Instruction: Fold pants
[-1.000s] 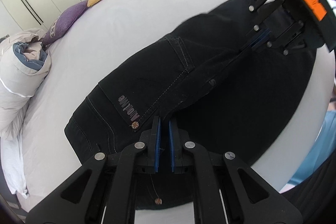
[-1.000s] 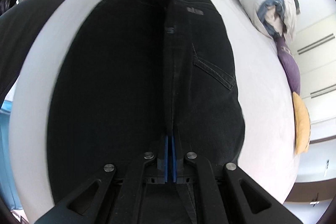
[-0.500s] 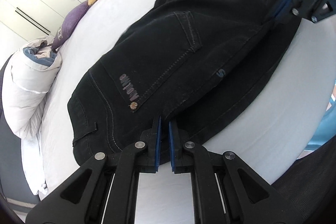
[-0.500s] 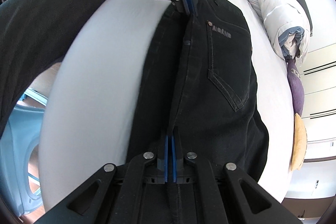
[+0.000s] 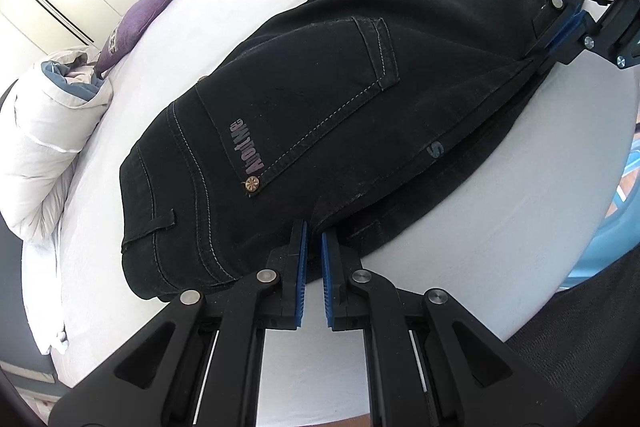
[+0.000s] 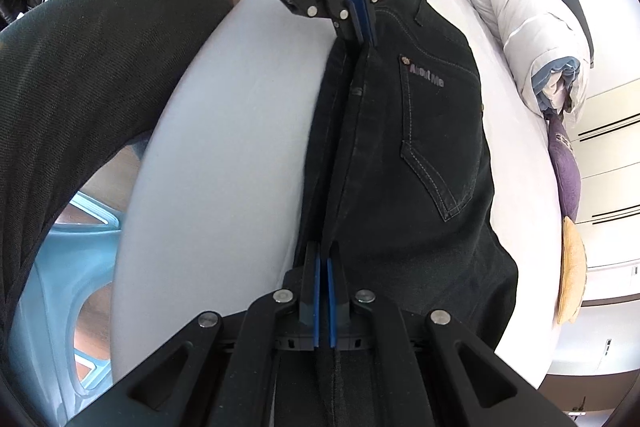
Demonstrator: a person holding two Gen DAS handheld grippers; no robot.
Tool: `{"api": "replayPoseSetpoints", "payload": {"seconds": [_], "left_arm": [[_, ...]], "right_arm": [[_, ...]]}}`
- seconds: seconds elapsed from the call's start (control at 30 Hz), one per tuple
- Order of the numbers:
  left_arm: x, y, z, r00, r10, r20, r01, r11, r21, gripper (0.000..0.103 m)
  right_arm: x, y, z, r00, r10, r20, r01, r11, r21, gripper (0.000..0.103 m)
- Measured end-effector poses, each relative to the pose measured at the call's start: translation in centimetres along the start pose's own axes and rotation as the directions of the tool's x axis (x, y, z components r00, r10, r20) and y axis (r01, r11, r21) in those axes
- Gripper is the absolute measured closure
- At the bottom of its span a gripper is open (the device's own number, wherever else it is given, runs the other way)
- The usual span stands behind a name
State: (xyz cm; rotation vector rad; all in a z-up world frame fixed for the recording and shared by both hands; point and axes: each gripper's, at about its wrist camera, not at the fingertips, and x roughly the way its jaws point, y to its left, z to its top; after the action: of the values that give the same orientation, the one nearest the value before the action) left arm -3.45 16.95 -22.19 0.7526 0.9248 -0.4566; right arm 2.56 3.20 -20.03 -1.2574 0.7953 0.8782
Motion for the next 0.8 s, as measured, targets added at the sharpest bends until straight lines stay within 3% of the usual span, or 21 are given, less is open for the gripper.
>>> {"api": "replayPoseSetpoints", "payload": {"seconds": [0.47,0.8], "left_arm": [[-0.4,1.4,0.9,1.0,0.003,-0.003,-0.003,0.999,-0.039,0.092],[-0.1,0.5,0.8,1.0,0.02,-0.011,-0.02,1.0,-0.012,0.094]], "right_arm": [[1.1,0.0,0.1,1.0,-0.024,-0.014,0.025,0.998,0.063,0.098],[0.6,0.6,0.4,0.999,-0.039,-0.02,0.041,0.996,0.083,0.098]]}}
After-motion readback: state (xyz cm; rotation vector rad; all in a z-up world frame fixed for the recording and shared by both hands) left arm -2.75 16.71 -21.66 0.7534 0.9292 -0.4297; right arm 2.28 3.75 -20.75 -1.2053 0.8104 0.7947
